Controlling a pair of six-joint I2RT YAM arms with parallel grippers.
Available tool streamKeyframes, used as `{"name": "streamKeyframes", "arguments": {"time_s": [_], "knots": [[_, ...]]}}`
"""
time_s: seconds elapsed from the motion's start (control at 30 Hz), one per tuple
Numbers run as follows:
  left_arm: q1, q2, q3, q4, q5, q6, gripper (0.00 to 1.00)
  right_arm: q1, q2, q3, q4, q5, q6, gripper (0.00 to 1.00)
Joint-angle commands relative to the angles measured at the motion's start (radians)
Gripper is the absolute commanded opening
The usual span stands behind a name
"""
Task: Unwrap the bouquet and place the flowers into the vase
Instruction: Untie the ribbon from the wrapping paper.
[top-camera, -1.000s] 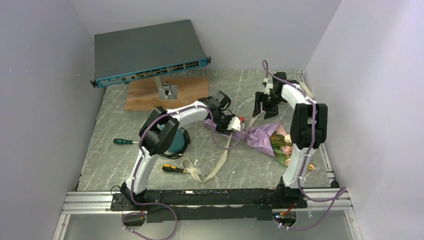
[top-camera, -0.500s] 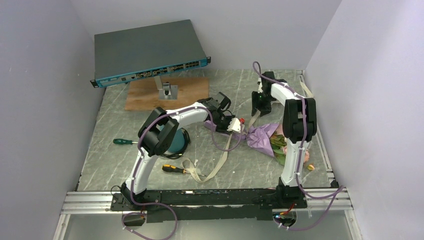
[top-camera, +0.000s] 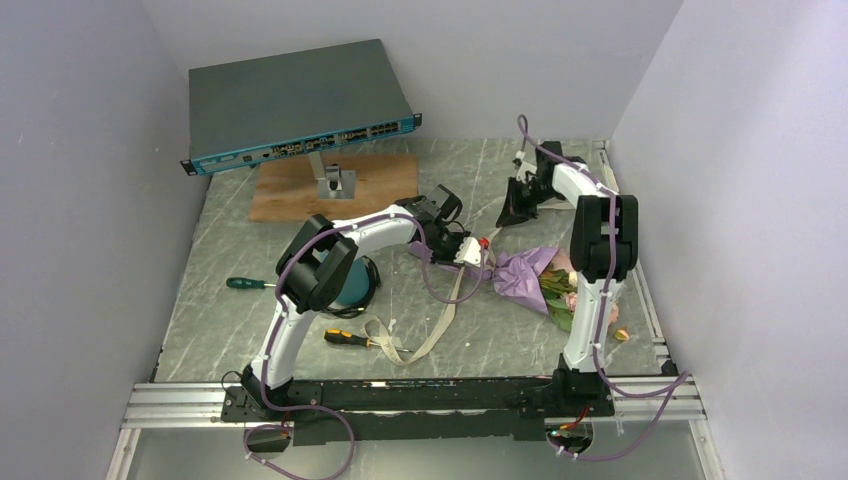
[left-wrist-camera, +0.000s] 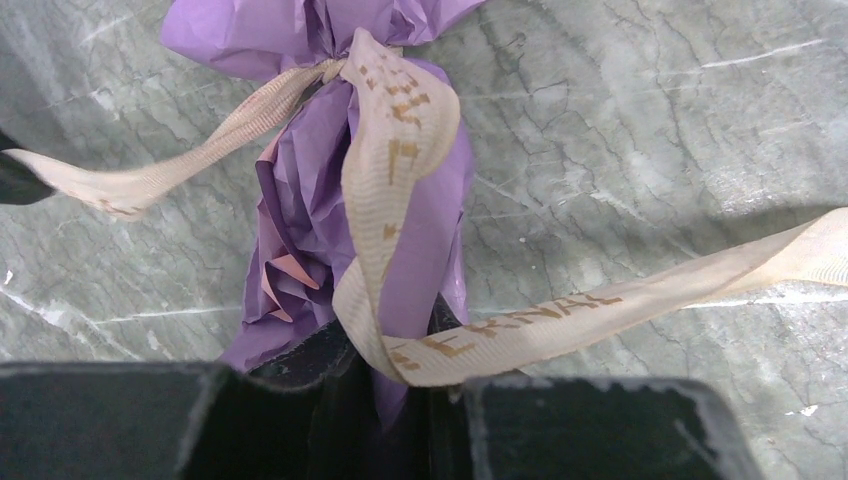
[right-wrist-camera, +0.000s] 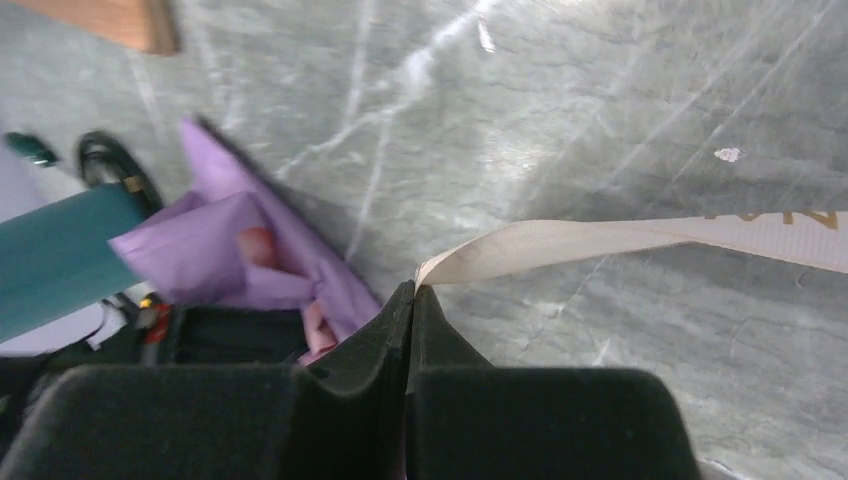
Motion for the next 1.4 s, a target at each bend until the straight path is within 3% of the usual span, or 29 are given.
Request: {"name": "streamKeyframes", "arguments": {"time_s": [0.0,0.23,0.4,0.8,0.9,0.97,1.0,1.03,1.13,1.37], "knots": [[-0.011,0.005,-0.041,-0.14,-0.009,0.001,0.0,-0.059,-0.142,-0.004,0.097,-0.242,-0.011,0.0],[-0.011,0.022,-0.027,-0.183,-0.005,0.003,0.0,-0.144,-0.247,-0.055,0.315,-0.453,0.15,0.0],[-0.011,0.038,-0.018,-0.229,0.0,0.005,0.0,-0.156,-0.281,-0.06,0.341,-0.509,0.17,0.0],[0.014,0.056,0.01,-0.242,0.019,-0.083,0.0,-0.214,-0.343,-0.059,0.055,-0.589,-0.046,0.0],[0.014,0.054,0.001,-0.227,0.019,-0.09,0.0,-0.206,-0.328,-0.033,-0.022,-0.496,-0.087,0.0],[0.016,0.049,0.0,-0.214,0.026,-0.102,0.0,-0.184,-0.279,0.014,-0.193,-0.424,-0.223,0.36],[0.015,0.046,0.001,-0.207,0.028,-0.107,0.0,-0.178,-0.259,0.03,-0.263,-0.399,-0.268,0.49],[0.015,0.043,0.002,-0.202,0.03,-0.114,0.0,-0.178,-0.247,0.031,-0.308,-0.383,-0.3,0.55],[0.014,0.04,0.0,-0.19,0.034,-0.121,0.0,-0.182,-0.272,-0.015,-0.372,-0.329,-0.391,0.57],[0.014,0.04,-0.003,-0.159,0.022,-0.153,0.0,-0.097,-0.266,-0.152,-0.392,-0.257,-0.467,0.49]]}}
